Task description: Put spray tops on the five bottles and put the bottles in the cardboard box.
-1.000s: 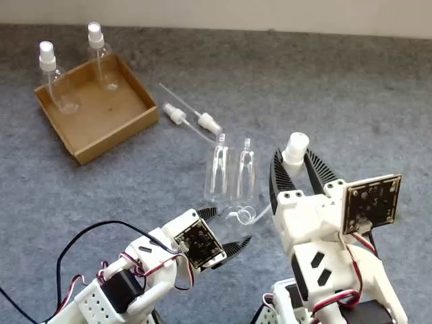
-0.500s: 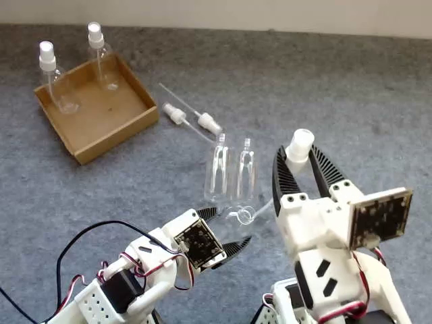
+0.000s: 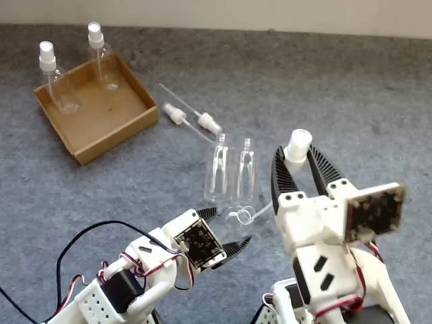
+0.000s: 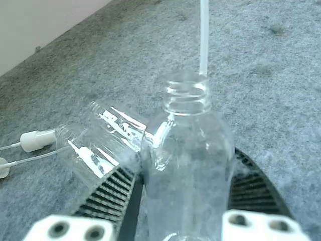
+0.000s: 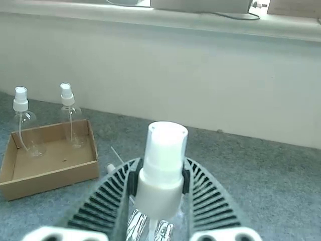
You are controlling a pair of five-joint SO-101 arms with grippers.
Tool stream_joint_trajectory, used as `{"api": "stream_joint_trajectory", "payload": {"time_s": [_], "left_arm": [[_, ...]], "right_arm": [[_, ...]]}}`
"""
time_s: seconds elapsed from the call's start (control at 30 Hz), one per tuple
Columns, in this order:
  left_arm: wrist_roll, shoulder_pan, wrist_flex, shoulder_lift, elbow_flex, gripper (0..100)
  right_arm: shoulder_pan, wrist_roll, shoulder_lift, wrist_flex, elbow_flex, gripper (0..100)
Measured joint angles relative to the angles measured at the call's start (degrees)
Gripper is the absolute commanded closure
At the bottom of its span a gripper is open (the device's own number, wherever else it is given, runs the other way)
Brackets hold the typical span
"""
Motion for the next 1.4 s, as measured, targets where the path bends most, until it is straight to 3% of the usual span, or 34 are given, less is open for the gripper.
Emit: {"api": "stream_joint_trajectory", "payload": {"time_s": [0.47, 1.4], "left_arm": [[0.0, 0.0, 0.0, 0.1, 0.0, 90], [0.0, 0.0, 0.0, 0.1, 0.0, 90]], "right_arm": [[0.0, -4.1, -0.1, -0.9, 2.8, 95.7], [-0.2, -4.7, 0.0, -10.2, 3.3, 95.7]]}}
